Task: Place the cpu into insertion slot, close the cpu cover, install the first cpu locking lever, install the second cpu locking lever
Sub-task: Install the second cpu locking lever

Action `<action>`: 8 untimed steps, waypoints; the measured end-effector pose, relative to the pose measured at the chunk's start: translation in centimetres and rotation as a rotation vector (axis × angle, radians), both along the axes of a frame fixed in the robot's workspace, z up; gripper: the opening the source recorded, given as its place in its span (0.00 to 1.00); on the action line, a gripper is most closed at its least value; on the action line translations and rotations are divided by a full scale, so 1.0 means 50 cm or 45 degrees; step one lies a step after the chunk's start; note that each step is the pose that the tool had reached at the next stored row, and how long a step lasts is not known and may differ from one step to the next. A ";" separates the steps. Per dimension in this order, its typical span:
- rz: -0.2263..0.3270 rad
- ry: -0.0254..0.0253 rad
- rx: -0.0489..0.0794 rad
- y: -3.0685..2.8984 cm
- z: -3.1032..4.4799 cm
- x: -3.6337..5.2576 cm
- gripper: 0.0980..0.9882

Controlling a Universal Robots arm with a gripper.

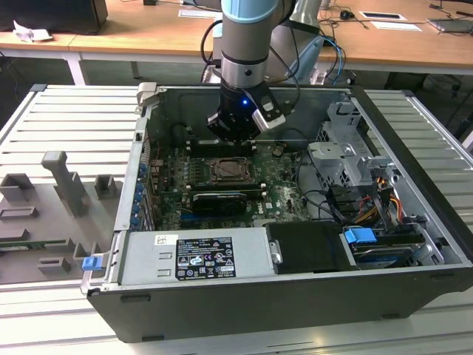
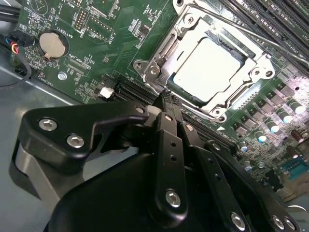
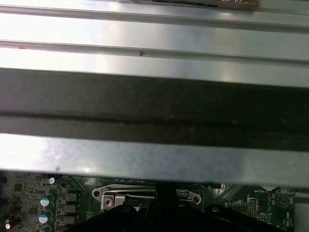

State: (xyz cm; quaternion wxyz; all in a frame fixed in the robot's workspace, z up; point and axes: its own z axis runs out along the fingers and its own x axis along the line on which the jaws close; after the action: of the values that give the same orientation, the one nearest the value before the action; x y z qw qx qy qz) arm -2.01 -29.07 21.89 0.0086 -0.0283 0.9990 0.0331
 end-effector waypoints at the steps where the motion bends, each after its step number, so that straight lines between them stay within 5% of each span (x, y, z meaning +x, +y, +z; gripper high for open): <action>1: 0.000 0.0001 0.000 -0.001 0.000 0.000 0.01; 8: 0.000 0.0000 0.000 -0.009 0.000 0.000 0.01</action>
State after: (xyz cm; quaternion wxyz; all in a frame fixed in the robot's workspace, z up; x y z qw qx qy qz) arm -2.01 -29.51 21.89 0.0086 -0.0283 0.9990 0.0331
